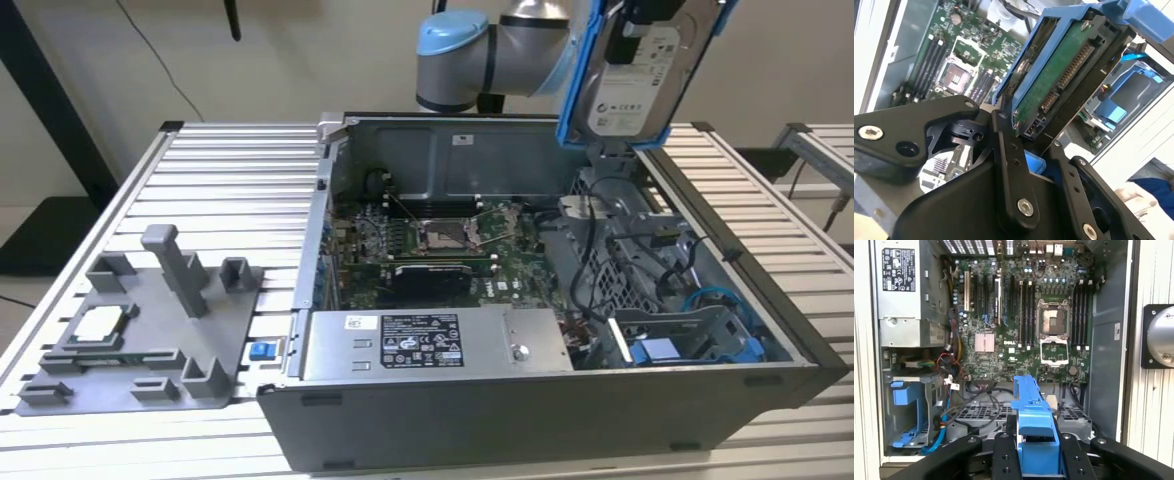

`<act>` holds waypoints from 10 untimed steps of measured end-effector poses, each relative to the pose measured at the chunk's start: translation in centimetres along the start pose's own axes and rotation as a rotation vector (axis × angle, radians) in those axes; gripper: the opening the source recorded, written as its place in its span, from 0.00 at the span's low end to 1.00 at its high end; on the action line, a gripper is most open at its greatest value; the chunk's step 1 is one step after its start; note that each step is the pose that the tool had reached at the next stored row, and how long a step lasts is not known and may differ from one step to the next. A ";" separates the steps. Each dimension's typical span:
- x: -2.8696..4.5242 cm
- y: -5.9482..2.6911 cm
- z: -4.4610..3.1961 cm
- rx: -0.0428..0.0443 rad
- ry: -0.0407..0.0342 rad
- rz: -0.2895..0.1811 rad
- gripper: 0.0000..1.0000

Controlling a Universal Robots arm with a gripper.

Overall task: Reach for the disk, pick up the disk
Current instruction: 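Pick up the disk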

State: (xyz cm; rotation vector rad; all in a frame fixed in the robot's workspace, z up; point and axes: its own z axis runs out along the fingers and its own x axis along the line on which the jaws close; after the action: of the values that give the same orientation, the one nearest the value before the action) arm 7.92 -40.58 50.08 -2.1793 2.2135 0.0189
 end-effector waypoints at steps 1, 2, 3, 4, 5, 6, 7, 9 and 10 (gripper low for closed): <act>0.36 -0.02 0.00 -0.0001 0.0001 0.000 0.00; 0.58 -0.04 -0.01 -0.0001 0.0002 0.000 0.00; 0.65 -0.04 0.00 -0.0001 0.0003 0.000 0.00; 0.64 -0.04 0.00 -0.0001 0.0003 0.000 0.00; 0.65 -0.04 0.00 -0.0001 0.0004 0.000 0.00; 0.65 -0.04 -0.01 -0.0001 0.0004 0.000 0.00; 0.66 -0.05 -0.01 -0.0001 0.0005 0.000 0.00; 0.67 -0.05 -0.01 -0.0001 0.0004 0.000 0.00; 0.67 -0.05 -0.01 -0.0001 0.0005 0.000 0.00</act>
State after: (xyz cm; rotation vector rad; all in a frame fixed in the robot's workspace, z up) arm 7.96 -41.25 50.07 -2.1796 2.2139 0.0186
